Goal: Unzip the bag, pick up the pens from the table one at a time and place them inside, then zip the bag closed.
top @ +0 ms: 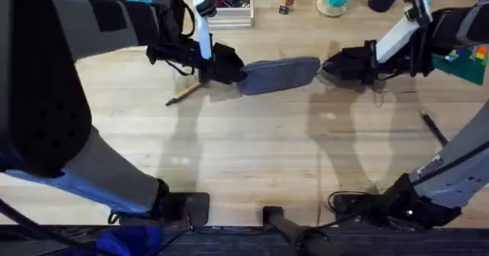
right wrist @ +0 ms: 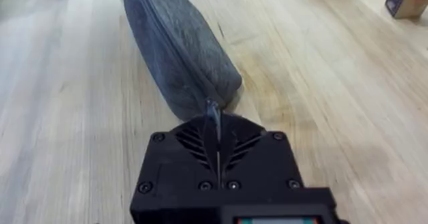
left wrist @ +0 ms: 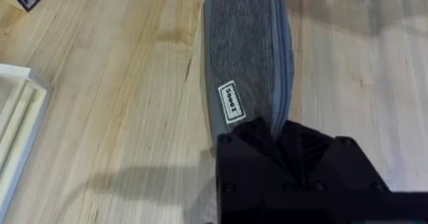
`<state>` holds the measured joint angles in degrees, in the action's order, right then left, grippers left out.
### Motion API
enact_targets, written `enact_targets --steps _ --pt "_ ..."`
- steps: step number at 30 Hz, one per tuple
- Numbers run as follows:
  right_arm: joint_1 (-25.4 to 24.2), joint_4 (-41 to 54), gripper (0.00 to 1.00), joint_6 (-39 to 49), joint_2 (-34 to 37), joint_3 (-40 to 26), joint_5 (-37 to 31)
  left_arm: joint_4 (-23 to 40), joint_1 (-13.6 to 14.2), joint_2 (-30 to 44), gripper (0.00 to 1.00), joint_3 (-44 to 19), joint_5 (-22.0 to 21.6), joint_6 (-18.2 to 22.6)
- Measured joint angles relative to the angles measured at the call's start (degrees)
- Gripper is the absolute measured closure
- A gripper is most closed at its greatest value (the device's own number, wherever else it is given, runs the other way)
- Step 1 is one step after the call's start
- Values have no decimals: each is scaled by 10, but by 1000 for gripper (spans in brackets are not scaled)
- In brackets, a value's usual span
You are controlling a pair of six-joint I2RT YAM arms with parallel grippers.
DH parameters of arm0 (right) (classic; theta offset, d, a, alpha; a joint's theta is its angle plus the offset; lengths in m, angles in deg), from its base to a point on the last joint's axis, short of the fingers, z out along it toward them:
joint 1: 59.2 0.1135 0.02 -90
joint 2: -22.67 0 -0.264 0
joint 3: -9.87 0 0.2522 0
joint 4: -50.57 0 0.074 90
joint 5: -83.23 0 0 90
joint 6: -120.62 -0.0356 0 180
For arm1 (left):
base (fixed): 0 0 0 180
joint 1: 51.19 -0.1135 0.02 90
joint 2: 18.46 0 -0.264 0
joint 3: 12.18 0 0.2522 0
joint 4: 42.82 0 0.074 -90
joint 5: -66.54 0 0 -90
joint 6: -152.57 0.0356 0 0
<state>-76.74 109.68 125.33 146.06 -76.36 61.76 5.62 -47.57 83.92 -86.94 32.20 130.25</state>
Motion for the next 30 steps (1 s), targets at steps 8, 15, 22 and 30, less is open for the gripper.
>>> enact_targets --steps 8,15,22,30 --pt "-2 5 971 0 0 0 40 0 0 0 959 0 0 0" --pt "-3 6 972 0 2 0 87 0 1 0 959 0 0 0" --pt "-2 12 972 0 6 1 110 0 1 0 959 0 0 0" --pt "-2 22 973 2 6 1 117 0 1 0 959 0 0 0"
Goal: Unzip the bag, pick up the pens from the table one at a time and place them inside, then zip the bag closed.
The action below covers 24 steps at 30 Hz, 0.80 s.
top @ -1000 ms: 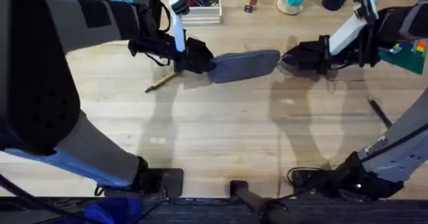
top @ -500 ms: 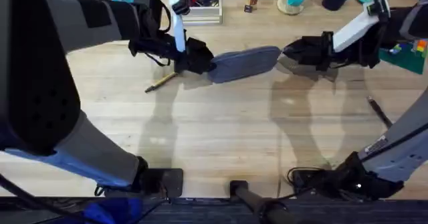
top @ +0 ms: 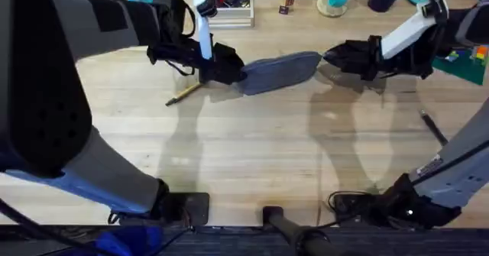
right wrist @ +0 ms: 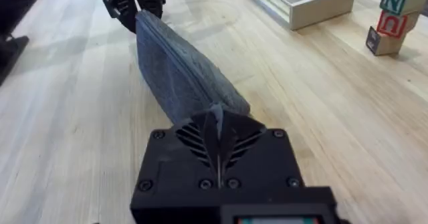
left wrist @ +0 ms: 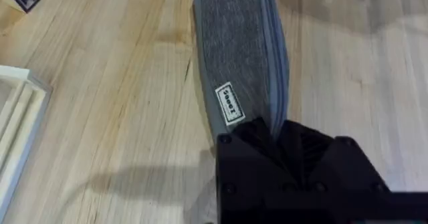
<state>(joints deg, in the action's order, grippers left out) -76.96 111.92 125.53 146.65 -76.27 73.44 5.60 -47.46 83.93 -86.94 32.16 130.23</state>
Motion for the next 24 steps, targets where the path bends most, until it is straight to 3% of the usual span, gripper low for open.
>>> enact_targets --steps 24 --pt "9 59 973 22 0 0 13 0 1 0 959 0 0 0"
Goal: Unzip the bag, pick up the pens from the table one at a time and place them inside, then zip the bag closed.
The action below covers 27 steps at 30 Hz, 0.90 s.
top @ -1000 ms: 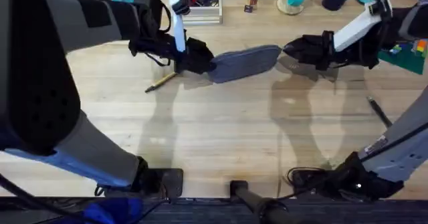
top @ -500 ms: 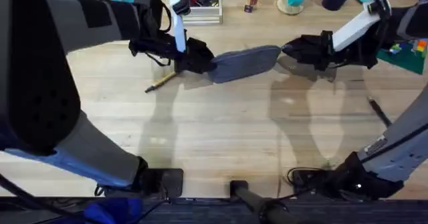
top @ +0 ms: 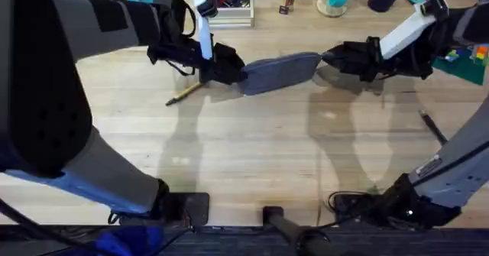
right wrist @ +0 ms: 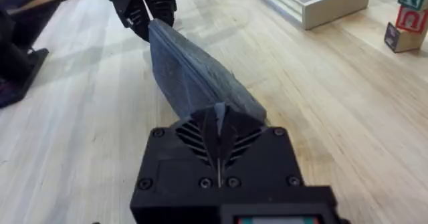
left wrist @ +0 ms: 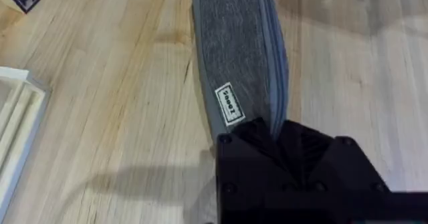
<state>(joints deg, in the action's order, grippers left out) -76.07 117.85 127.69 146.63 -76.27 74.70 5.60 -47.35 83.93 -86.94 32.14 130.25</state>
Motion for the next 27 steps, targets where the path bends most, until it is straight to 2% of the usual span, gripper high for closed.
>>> enact_targets --steps 15,27 --pt "23 5 973 5 -2 0 7 0 0 0 959 0 -1 0" --pt "38 11 973 7 -37 0 6 0 0 0 959 0 -1 0"
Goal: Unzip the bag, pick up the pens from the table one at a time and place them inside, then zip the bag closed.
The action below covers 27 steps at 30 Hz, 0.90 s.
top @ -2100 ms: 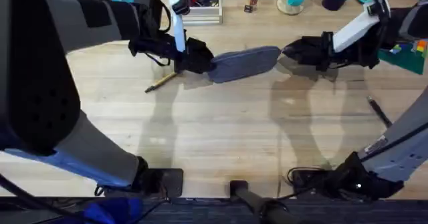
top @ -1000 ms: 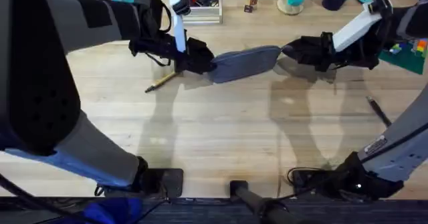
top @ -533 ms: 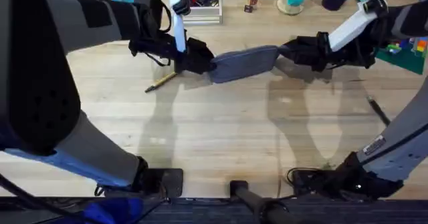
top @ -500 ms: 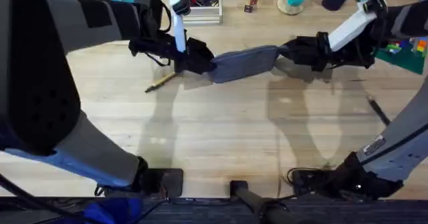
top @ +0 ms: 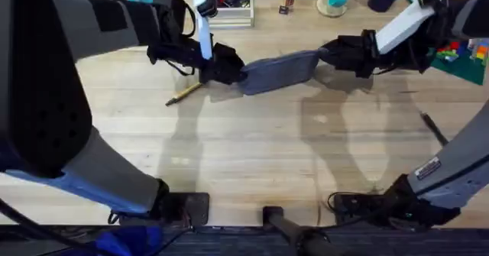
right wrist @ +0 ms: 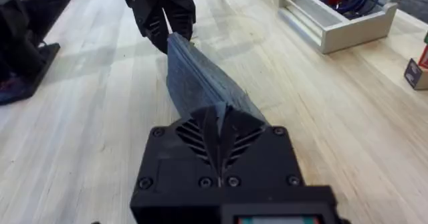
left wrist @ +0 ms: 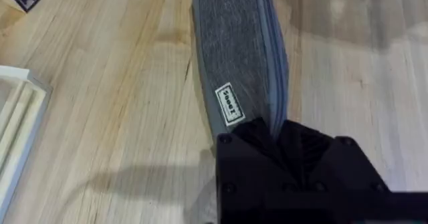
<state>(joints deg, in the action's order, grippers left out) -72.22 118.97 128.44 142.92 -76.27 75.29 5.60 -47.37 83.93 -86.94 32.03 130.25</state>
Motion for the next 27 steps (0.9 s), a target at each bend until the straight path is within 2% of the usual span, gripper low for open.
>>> enact_targets --steps 6,17,27 --pt "18 1 973 1 0 0 0 0 0 0 959 0 0 0" --pt "95 -9 973 -1 0 -2 4 0 0 0 959 0 0 0" --pt "129 -17 973 -1 0 -2 5 3 -3 0 959 0 -2 0"
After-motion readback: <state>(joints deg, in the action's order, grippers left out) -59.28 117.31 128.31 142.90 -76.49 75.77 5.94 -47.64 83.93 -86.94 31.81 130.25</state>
